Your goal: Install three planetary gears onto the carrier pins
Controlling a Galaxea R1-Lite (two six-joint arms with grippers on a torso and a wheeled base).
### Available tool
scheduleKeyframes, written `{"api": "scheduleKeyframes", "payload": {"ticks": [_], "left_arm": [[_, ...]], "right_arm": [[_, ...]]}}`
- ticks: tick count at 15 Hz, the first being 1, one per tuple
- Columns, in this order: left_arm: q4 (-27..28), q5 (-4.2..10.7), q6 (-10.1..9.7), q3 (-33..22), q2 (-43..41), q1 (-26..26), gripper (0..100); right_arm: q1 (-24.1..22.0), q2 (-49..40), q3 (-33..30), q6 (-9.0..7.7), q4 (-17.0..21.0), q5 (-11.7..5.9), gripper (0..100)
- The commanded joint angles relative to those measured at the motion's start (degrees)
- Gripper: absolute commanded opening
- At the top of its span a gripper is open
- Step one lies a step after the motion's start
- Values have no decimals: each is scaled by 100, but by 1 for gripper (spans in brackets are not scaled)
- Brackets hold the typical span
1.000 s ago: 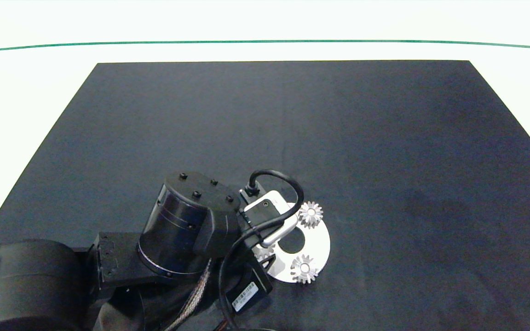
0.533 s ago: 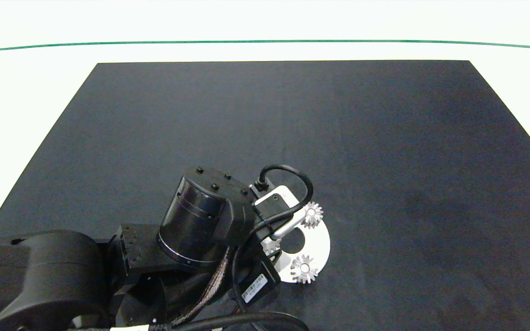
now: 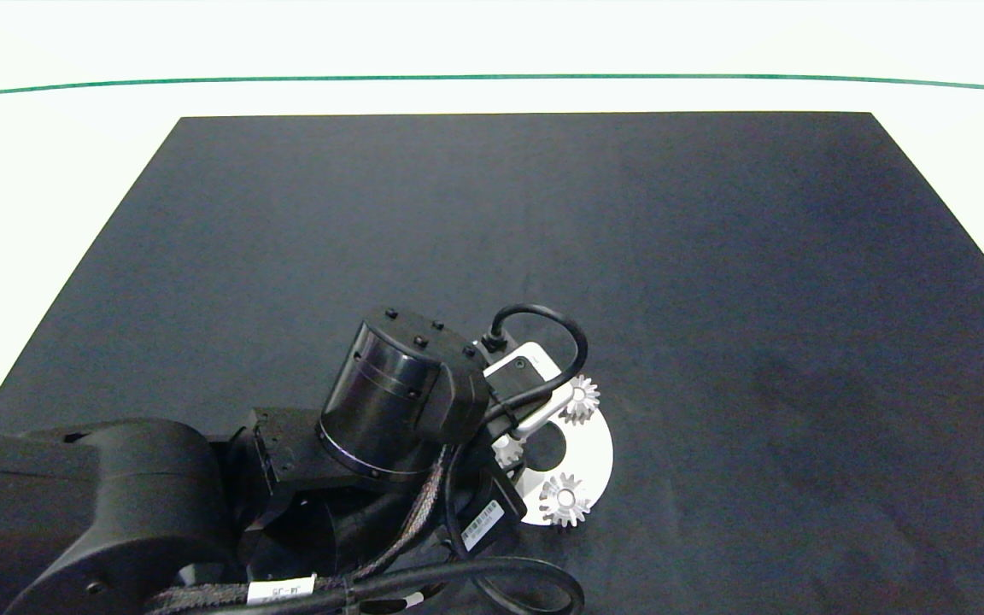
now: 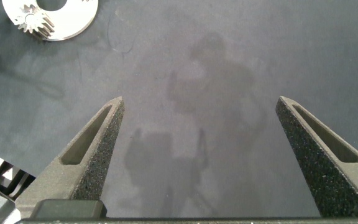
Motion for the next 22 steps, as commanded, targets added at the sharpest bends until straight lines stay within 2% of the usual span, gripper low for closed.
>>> {"api": "scheduleKeyframes", "payload": {"ticks": [1, 4, 18, 22], "left_arm": [[-14, 13, 85, 4, -9, 196, 0], [-6, 22, 102, 22, -36, 372, 0], [-85, 13, 50, 22, 167, 293, 0], [-375, 13, 50, 13, 290, 284, 0]], "right_arm": [[3, 1, 0, -6, 21, -9, 100], [3, -8, 0, -6, 21, 0, 100], [3, -8, -26, -6, 21, 0, 100], [3, 1, -26, 3, 21, 0, 100]]}}
